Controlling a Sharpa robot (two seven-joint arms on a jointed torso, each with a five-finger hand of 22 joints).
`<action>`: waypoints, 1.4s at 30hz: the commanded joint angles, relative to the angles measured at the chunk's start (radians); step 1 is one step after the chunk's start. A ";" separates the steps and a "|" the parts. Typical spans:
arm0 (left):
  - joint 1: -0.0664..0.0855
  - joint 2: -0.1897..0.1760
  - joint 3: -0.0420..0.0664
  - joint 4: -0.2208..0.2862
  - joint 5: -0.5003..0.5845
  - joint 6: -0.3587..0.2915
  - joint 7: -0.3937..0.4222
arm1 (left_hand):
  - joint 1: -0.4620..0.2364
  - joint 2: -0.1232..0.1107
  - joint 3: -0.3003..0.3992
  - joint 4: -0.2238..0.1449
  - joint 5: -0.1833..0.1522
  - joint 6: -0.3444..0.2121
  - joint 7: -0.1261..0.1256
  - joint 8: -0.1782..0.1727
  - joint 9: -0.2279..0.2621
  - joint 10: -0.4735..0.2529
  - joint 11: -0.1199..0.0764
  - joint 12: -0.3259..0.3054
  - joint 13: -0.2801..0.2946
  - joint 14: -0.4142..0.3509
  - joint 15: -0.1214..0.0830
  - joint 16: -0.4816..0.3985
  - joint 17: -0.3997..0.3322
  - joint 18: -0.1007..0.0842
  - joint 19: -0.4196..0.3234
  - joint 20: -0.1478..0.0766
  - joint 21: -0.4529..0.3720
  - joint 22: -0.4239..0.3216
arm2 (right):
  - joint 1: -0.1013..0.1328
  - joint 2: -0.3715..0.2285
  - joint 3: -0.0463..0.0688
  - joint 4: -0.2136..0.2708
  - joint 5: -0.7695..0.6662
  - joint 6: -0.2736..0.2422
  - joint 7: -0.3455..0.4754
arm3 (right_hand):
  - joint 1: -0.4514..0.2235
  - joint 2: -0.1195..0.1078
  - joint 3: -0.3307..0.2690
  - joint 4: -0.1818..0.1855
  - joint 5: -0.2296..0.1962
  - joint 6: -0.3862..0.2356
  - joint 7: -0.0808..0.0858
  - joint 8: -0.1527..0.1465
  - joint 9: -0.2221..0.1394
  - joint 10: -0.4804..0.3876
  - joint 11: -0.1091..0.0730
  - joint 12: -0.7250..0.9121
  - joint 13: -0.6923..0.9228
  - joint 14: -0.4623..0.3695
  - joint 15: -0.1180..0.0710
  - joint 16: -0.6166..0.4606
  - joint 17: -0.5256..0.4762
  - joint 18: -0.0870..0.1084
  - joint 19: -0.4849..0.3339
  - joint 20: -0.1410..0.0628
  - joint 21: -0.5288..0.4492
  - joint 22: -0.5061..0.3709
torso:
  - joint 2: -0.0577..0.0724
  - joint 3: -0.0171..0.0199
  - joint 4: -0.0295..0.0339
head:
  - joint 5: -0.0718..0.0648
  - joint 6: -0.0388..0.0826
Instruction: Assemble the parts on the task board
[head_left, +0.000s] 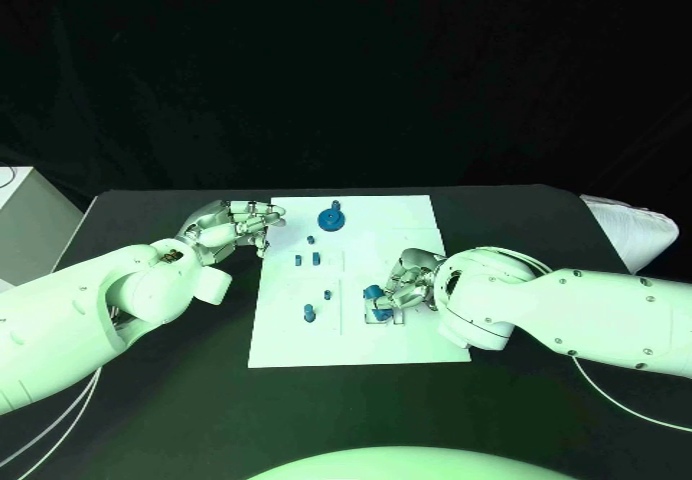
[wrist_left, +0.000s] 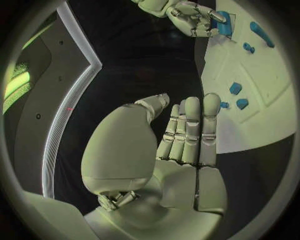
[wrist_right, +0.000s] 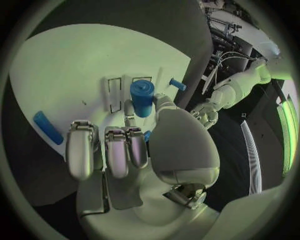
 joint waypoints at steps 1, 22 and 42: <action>-0.001 0.000 0.001 0.003 -0.003 0.017 0.003 | 0.007 -0.001 -0.005 -0.003 -0.001 -0.009 0.001 -0.001 0.001 -0.006 0.000 -0.007 -0.001 0.002 0.002 -0.004 0.001 0.001 -0.006 0.002 -0.004 -0.001 | -0.007 0.002 -0.004 -0.007 -0.029 0.026 -0.006 | -0.029 0.002 0.022 -0.014 -0.007 0.006 -0.003 -0.002 -0.005 0.069 -0.001 -0.005 0.217 0.095 -0.005 0.005 0.222 -0.014 0.053 -0.004 0.003 0.140 | 0.000 0.0002 0.0003 | 0.000 0.000; -0.001 -0.001 0.001 0.003 -0.003 0.017 0.002 | 0.006 -0.001 -0.006 -0.002 -0.001 -0.010 0.001 -0.002 0.001 -0.007 0.001 -0.007 -0.001 0.002 0.003 -0.005 0.002 0.001 -0.006 0.002 -0.004 -0.002 | -0.012 -0.006 -0.004 0.012 -0.040 0.023 0.012 | -0.201 -0.016 -0.124 -0.010 -0.368 0.004 -0.006 0.021 0.036 0.068 -0.002 -0.010 0.217 0.096 -0.005 0.005 0.226 -0.015 0.055 -0.004 0.004 0.149 | 0.000 -0.0003 0.0015 | -0.004 0.002; -0.001 0.000 0.001 0.001 -0.003 0.019 0.001 | 0.006 -0.001 -0.006 -0.002 -0.001 -0.010 0.001 -0.002 0.001 -0.007 0.001 -0.007 -0.001 0.002 0.003 -0.005 0.002 0.001 -0.006 0.002 -0.004 -0.002 | -0.020 -0.081 -0.004 0.067 -0.046 0.040 0.076 | -0.157 -0.005 -0.119 -0.013 -0.363 0.004 -0.007 0.027 0.044 0.069 -0.003 -0.010 0.218 0.097 -0.006 0.007 0.231 -0.016 0.056 -0.004 0.009 0.154 | 0.001 0.0003 0.0012 | 0.002 0.002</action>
